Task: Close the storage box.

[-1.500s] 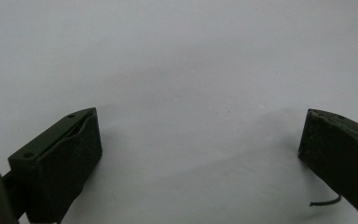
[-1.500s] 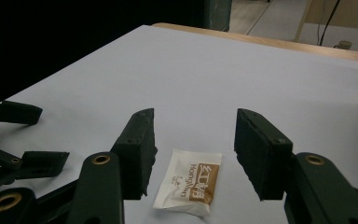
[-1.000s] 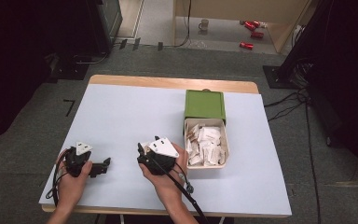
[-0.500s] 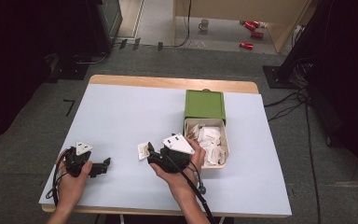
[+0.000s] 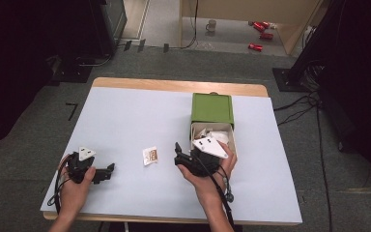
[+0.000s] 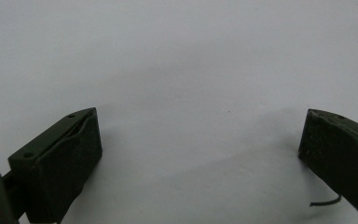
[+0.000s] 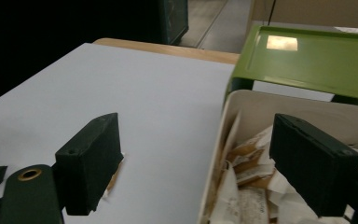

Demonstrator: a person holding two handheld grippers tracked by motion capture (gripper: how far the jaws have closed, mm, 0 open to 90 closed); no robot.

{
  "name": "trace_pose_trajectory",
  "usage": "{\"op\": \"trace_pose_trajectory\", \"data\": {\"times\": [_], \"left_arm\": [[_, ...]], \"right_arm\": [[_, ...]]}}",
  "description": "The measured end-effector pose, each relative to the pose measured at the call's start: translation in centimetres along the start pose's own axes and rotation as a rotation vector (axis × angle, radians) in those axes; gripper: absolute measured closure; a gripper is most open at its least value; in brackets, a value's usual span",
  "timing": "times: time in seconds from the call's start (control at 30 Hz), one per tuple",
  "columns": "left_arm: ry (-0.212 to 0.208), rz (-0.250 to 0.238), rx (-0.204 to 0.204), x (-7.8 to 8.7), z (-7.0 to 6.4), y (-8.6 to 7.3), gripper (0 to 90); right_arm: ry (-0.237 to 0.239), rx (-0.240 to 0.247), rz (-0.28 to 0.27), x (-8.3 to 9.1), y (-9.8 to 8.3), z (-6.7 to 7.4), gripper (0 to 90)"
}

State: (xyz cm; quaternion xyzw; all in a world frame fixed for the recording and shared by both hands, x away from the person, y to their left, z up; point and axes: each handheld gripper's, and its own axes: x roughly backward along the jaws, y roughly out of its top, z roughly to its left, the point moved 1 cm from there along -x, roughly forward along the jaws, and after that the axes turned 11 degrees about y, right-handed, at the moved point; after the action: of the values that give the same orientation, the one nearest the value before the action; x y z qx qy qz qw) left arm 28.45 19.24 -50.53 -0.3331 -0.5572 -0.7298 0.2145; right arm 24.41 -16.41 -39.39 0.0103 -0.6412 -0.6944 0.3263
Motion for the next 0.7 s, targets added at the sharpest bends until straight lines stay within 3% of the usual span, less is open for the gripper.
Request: {"op": "trace_pose_trajectory", "data": {"times": [0.7], "left_arm": [[0.0, -0.001, -0.002, 0.0, 0.0, 0.0, 0.0]], "right_arm": [[-0.173, -0.042, -0.012, 3.5, -1.1, -5.3, 20.8]]}}
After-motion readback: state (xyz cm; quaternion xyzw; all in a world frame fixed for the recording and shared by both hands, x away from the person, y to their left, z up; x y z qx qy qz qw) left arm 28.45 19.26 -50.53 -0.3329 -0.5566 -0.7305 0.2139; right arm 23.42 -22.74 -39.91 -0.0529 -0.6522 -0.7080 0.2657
